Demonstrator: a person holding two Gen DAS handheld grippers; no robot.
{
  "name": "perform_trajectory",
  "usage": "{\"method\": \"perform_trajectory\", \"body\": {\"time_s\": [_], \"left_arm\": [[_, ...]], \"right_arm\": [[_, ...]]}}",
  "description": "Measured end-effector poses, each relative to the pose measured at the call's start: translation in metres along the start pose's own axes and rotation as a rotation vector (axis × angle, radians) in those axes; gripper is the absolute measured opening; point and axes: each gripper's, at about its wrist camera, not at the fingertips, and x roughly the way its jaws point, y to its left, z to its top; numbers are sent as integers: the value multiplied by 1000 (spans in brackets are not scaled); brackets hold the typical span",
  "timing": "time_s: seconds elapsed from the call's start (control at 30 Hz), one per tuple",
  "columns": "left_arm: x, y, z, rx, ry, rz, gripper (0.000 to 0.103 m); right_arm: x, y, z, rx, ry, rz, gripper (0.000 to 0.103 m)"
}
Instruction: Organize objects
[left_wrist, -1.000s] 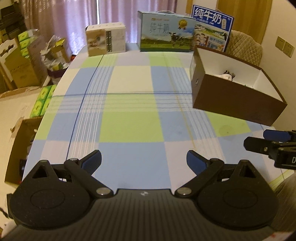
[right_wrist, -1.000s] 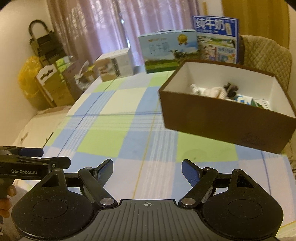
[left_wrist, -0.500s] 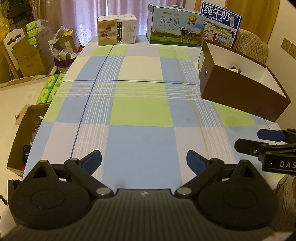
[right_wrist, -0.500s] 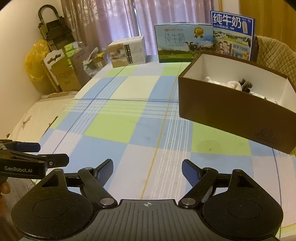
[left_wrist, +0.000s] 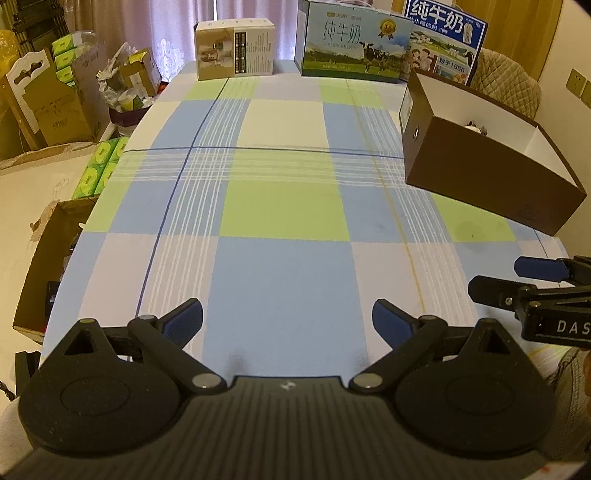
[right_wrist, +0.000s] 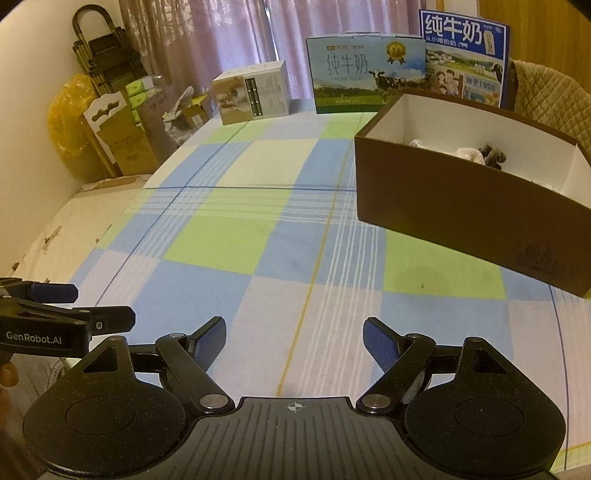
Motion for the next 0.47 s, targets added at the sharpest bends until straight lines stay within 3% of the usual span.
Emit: {"method": "perform_trajectory", "body": {"time_s": [0.47], "left_arm": [[13,-13,3,30,21,-6,97]], "right_arm": [[6,-12,-5,17,-10,-16,78]]}}
